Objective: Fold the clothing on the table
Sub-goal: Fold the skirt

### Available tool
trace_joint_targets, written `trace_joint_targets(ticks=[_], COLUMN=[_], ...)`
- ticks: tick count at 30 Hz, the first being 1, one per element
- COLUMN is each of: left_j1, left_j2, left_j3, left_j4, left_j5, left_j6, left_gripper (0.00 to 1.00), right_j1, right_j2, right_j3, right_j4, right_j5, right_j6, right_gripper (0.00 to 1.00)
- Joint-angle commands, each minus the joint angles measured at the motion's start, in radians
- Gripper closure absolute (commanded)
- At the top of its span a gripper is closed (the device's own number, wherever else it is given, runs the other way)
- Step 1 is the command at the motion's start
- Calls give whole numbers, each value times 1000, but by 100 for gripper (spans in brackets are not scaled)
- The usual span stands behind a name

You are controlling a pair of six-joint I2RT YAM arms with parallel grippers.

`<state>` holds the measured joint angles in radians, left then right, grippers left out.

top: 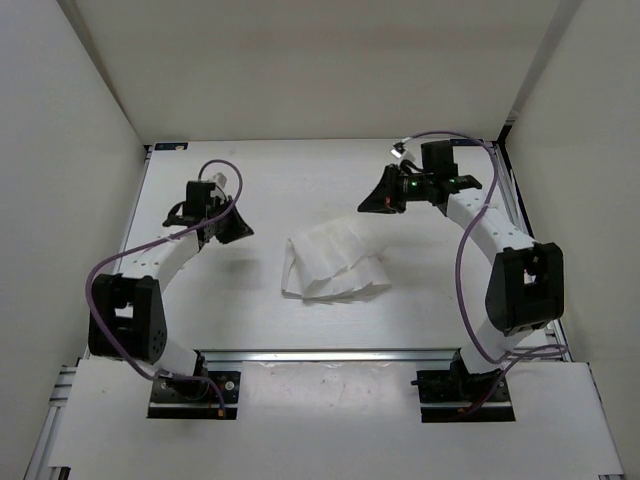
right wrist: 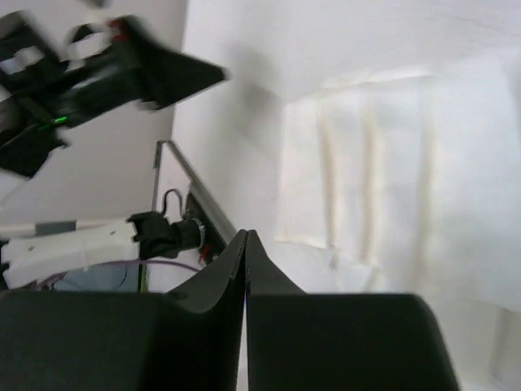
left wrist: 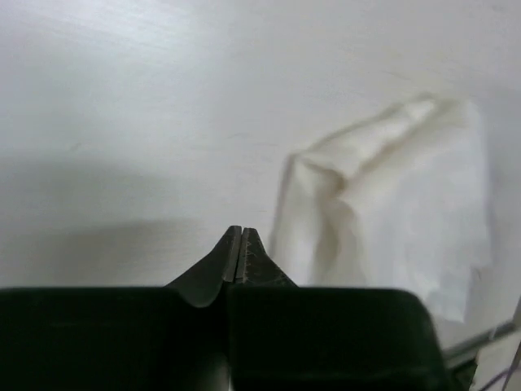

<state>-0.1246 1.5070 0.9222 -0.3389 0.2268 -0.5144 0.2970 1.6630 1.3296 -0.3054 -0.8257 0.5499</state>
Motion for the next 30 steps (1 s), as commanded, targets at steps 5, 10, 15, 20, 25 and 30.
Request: trace_joint_targets(ticks=[5,10,15,20,25,30], left_j1=[-194,-317,-302,-254,-263,-268], left_j2=[-62,27,96,59,61,71], left_j3=[-14,-74,-146,-244,-296,-298], left_j4=[358,509,467,396,339,305], left_j5=[468,358,243,109,25,-9], left_j6=[-263,-332,-273,-198,-135,-111], left_gripper=[100,100,100,100,100,100], right_j1=[-82,-114,-125,-128,-113,-93], right_j2=[41,35,20,-19,-9,12], right_j3=[-33,-39,-69,-113,-110,-86], right_j4=[-116,-90,-80,-72,-60,-66], right_j5=[125,136,108,96,63,54], right_j6=[-83,-77,-76,-76,-70,-80], right_gripper=[100,100,99,97,94,83])
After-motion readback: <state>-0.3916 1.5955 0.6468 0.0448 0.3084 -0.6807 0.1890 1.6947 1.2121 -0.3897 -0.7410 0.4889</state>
